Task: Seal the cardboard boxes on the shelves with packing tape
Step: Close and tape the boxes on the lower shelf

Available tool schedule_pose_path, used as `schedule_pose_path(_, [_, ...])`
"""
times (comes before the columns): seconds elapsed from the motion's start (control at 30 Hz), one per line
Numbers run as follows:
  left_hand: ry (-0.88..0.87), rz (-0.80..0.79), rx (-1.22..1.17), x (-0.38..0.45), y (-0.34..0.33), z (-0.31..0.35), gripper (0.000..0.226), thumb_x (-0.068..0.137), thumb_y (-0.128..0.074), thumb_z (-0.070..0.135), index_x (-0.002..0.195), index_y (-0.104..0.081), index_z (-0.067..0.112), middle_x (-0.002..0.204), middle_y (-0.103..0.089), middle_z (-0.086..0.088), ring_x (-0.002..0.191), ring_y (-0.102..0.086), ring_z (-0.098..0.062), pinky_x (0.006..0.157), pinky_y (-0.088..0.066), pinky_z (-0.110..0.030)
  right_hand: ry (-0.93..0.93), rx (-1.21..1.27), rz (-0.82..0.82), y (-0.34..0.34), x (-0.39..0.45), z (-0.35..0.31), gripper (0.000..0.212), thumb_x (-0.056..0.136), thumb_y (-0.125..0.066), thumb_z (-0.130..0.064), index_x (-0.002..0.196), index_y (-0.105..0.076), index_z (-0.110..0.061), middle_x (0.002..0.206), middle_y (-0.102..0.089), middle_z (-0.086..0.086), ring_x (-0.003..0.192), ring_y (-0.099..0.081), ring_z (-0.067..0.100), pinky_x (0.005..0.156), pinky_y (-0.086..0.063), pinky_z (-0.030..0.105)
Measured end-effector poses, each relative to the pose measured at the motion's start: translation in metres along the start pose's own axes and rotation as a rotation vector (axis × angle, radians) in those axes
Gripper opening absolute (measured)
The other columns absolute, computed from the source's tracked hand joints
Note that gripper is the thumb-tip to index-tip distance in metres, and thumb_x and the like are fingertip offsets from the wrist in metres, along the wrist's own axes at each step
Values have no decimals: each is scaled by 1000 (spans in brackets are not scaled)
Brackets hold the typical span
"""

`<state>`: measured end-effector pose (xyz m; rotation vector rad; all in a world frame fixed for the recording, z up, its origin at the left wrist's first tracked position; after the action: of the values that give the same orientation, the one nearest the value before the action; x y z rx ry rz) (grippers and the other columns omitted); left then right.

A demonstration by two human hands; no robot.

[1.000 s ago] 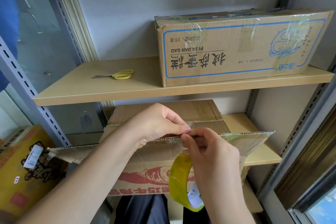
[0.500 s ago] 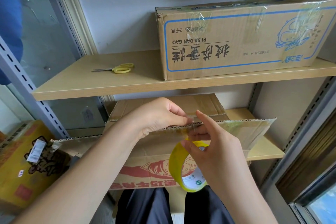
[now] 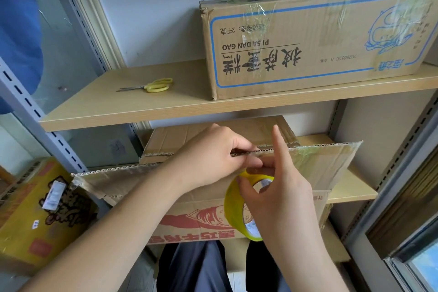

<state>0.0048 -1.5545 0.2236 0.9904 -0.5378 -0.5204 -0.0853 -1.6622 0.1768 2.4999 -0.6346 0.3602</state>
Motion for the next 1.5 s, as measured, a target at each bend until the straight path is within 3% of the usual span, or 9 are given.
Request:
schedule_pose_path(0.17, [25,-15,-75,7,0,2,18,86,-70,45,98,-79,34,51,-52,12,54,-32,-8,56,-37,-24,82,-133,20,-12,-20,-6,113,74,-76,-22,157,-1,-35,118,-44,-14,97,-48,7,76,-47,14])
schedule_pose_path(0.3, [74,23,-64,8,1,-6,15,85,-71,48,96,-78,40,66,-69,13,58,-49,-12,62,-50,-27,143,-329,264,-2,-24,-3,87,74,-71,-36,151,-36,-14,148,-40,8,131,-42,34,102,-39,43])
schedule_pose_path(0.47, [75,123,123,16,-5,-10,17,89,-65,49,93,-74,35,76,-71,10,70,-60,-12,62,-50,-32,42,-99,181,8,-22,11,25,84,-59,-48,101,-53,-31,82,-61,-15,74,-60,7,59,-48,30])
schedule_pose_path(0.63, [46,147,211,18,-6,-13,31,95,-53,55,88,-69,30,68,-64,10,64,-54,-6,63,-49,-33,-16,64,-17,-6,-17,29,63,90,-31,-69,60,-43,-15,49,-52,-6,43,-45,10,44,-27,24])
schedule_pose_path(0.83, [20,-198,10,30,0,-19,28,94,-63,42,79,-68,19,73,-67,-2,71,-60,-21,70,-50,-45,-97,314,-82,-5,-12,31,67,97,-34,-62,61,-52,-8,47,-57,-8,46,-48,8,48,-33,22])
schedule_pose_path(1.03, [24,-117,45,38,-8,-31,21,92,-67,36,85,-71,17,77,-70,-7,73,-62,-27,68,-52,-42,52,265,-203,-21,-24,44,46,92,-41,-65,70,-55,-27,62,-60,-10,62,-55,7,57,-37,23])
schedule_pose_path(1.13, [59,-87,160,45,-11,-37,25,92,-66,40,92,-70,16,74,-65,-11,67,-56,-27,58,-42,-35,-76,201,-198,-19,-29,60,60,91,-39,-70,62,-60,-22,58,-65,-14,53,-58,6,54,-41,23])
schedule_pose_path(1.27, [100,-176,81,59,-14,-46,24,92,-66,40,94,-72,17,91,-72,-12,85,-65,-30,80,-54,-48,-191,89,-228,-18,-37,70,77,82,-30,-83,66,-64,-16,61,-70,-12,56,-62,8,65,-49,29])
schedule_pose_path(1.5, [124,-435,-65,66,-9,-46,16,83,-77,39,86,-74,23,89,-77,1,74,-68,-7,78,-54,-29,-262,233,-439,-17,-42,63,59,94,-37,-55,78,-73,-11,69,-74,-12,74,-68,16,81,-50,31])
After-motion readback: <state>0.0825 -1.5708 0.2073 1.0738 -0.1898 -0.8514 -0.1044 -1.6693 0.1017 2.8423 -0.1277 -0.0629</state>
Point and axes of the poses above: each hand's wrist, its own x-axis towards the middle knuckle, its own y-axis out of the back of the hand, z = x × y, the point moved 3 cm from there along x, towards the middle knuckle
